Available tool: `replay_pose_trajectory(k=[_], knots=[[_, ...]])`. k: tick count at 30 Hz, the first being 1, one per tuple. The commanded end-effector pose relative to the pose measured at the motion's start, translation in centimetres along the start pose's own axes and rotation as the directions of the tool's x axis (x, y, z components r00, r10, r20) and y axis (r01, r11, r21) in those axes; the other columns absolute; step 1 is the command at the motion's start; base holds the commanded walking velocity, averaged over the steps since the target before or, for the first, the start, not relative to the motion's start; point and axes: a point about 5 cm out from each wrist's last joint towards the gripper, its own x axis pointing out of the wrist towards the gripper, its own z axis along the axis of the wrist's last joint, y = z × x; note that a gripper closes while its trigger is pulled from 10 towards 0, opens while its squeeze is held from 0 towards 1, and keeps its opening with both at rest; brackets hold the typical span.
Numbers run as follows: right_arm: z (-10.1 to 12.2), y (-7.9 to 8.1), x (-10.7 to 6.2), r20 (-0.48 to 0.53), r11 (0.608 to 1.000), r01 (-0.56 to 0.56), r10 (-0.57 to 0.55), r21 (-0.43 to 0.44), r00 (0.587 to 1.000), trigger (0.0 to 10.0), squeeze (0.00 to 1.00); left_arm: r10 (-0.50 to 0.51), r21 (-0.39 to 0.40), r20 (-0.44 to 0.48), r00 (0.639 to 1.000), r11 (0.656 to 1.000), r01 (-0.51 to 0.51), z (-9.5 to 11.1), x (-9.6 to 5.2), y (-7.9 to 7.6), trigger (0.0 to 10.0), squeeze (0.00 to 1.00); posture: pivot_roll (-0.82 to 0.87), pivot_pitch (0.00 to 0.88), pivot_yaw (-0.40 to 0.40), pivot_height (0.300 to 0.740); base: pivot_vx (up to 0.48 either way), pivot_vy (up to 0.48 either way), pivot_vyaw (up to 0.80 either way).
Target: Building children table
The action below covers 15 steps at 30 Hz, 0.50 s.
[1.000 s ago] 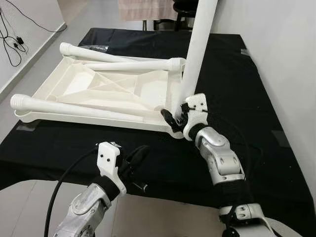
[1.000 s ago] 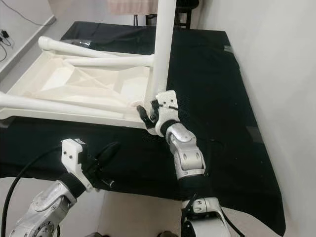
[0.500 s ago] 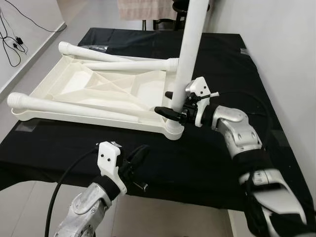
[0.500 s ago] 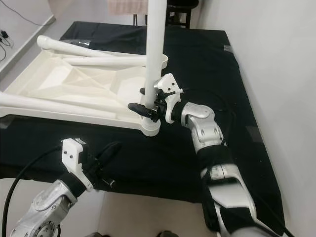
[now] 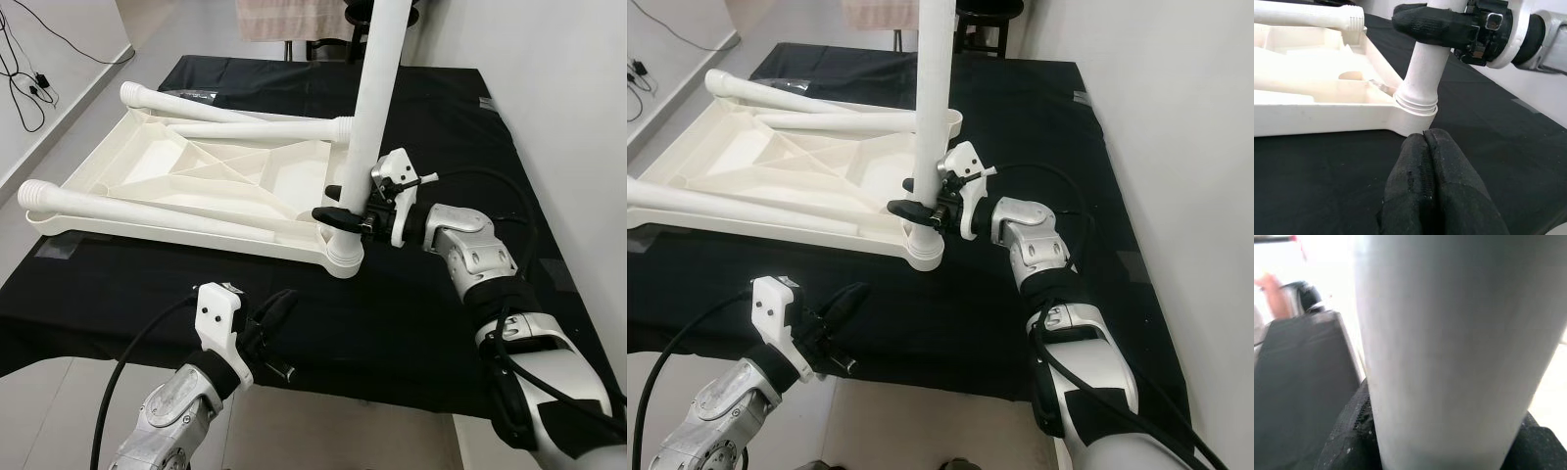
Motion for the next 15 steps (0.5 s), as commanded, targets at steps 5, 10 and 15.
replay_pose_trajectory(k=[5,10,15], knots=[[-5.6,3.6,-1.1,-0.174,0.838,0.534,-0.512,0.114,0.841,0.0,0.0,0.001,-0.002,-0.008,1.0,1.0,-0.001,0.0,-0.3,0.1,10.0,0.0,0.04,0.156,-0.026,0.74,0.0,0.0,0.0],[-6.3,7.0,-0.4,-0.161,0.835,0.523,-0.501,0.169,0.851,0.0,0.0,0.001,0.0,-0.011,1.0,1.0,-0.001,-0.1,-0.3,0.2,10.0,0.0,0.04,0.152,-0.019,0.74,0.0,0.0,0.0],[-5.7,7.7,1.6,-0.139,0.901,0.418,-0.401,0.12,0.905,0.0,0.0,-0.004,-0.002,-0.016,1.0,1.0,0.004,-0.2,-0.3,0.2,10.0,0.0,0.05,0.139,-0.03,0.74,0.0,0.0,0.0]])
